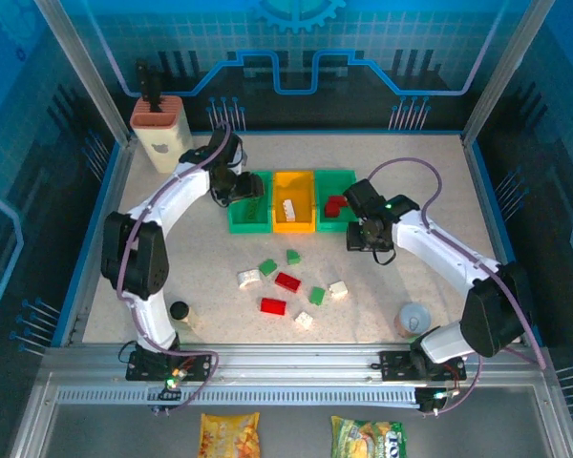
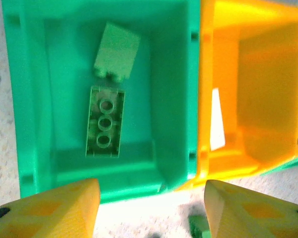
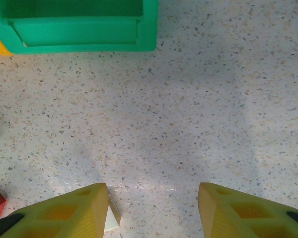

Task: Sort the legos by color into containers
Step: Pick up the lego from the middle-left of the table.

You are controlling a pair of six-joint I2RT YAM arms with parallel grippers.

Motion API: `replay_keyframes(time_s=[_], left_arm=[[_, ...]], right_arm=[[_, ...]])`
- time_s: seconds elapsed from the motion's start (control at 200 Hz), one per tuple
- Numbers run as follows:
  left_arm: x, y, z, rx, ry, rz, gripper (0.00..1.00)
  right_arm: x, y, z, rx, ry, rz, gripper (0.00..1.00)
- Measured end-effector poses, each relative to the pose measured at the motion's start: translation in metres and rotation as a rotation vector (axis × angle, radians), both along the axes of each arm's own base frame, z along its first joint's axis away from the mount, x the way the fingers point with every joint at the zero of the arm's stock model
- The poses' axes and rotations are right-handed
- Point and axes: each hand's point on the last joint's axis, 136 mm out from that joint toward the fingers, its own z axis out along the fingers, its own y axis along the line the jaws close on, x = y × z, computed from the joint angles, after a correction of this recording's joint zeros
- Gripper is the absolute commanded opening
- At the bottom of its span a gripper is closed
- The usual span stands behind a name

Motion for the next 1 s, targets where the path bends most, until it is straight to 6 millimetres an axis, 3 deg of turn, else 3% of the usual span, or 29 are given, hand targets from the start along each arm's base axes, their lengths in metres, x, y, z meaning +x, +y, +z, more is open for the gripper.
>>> replay_keyframes(time_s=[0.22, 0.5, 1.001], left_arm=[[-0.056, -0.014, -0.006, 0.054, 0.026, -0.131, 0.58], [-0.124, -0.040, -0.020, 0.163, 0.017, -0.512, 0.59], [-0.189, -0.031, -0.053, 0.338, -0.053, -1.034, 0.65]], right_arm=[[0.000, 0.012, -0.009, 0.007, 0.018, 0.027, 0.51], [0.001, 0.013, -0.011, 0.006, 0.019, 0.031, 0.51], [0.001, 0.012, -0.008, 0.002, 0.013, 0.037, 0.51]])
